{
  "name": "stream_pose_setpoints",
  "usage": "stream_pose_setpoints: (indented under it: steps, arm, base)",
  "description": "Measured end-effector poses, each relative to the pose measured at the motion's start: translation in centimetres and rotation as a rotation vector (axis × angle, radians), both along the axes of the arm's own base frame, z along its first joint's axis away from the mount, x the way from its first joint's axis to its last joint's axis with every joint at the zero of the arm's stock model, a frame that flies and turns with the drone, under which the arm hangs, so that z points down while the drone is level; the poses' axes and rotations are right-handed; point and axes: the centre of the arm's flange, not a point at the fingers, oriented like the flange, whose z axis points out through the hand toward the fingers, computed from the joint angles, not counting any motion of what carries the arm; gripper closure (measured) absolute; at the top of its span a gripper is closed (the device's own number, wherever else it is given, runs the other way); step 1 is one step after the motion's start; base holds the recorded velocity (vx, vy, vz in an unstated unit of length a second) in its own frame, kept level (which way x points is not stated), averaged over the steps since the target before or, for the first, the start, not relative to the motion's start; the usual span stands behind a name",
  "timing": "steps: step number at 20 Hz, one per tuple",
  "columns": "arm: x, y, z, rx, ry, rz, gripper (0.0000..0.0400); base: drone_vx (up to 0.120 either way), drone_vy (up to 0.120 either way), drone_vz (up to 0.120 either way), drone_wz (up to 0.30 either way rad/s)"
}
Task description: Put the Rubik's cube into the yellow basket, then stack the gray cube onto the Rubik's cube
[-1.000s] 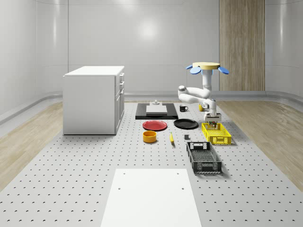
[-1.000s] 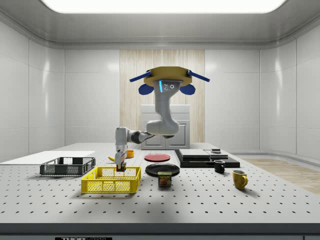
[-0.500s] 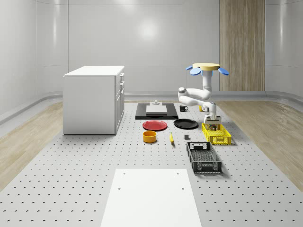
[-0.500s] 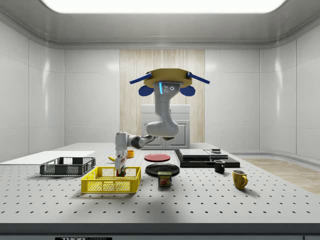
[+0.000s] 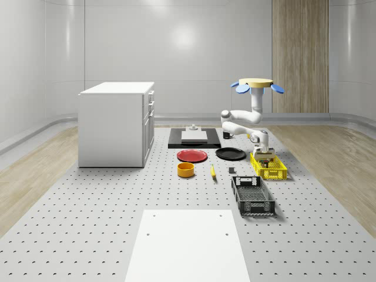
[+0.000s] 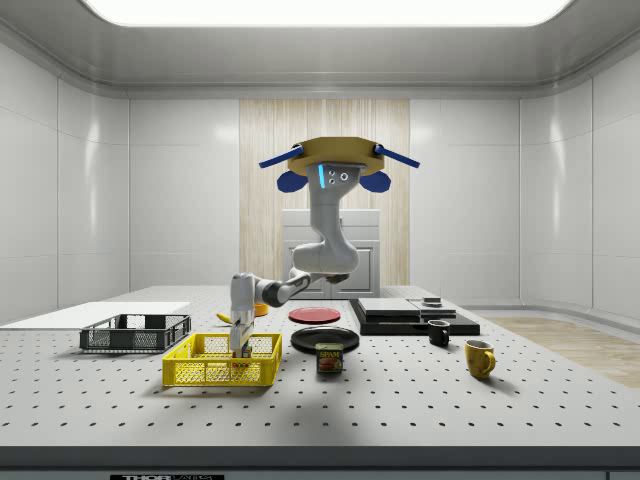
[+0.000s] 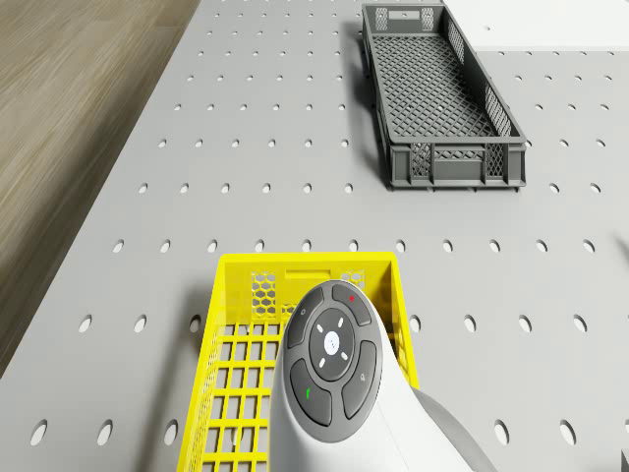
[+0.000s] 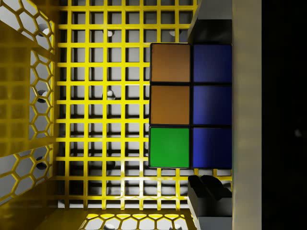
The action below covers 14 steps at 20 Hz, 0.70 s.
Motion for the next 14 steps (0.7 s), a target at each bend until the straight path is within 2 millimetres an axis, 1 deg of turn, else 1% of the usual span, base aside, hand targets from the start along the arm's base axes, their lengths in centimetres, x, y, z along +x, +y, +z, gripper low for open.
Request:
stream_pose_setpoints:
  steps: [3, 7, 13, 14]
  arm:
    - [0.00, 0.00, 0.02, -0.001, 0.001, 0.000, 0.0015]
    - [0.00, -0.01, 0.04, -0.002, 0.001, 0.000, 0.0005]
    - [0.00, -0.01, 0.04, -0.003, 0.001, 0.000, 0.0001]
    - [0.00, -0.01, 0.04, -0.003, 0.001, 0.000, 0.0001]
  base:
    - [0.000, 0.000, 0.120, 0.000]
    - [0.000, 0.000, 0.120, 0.000]
    - [0.000, -0.113, 0.120, 0.000]
    - [0.000, -0.120, 0.040, 0.000]
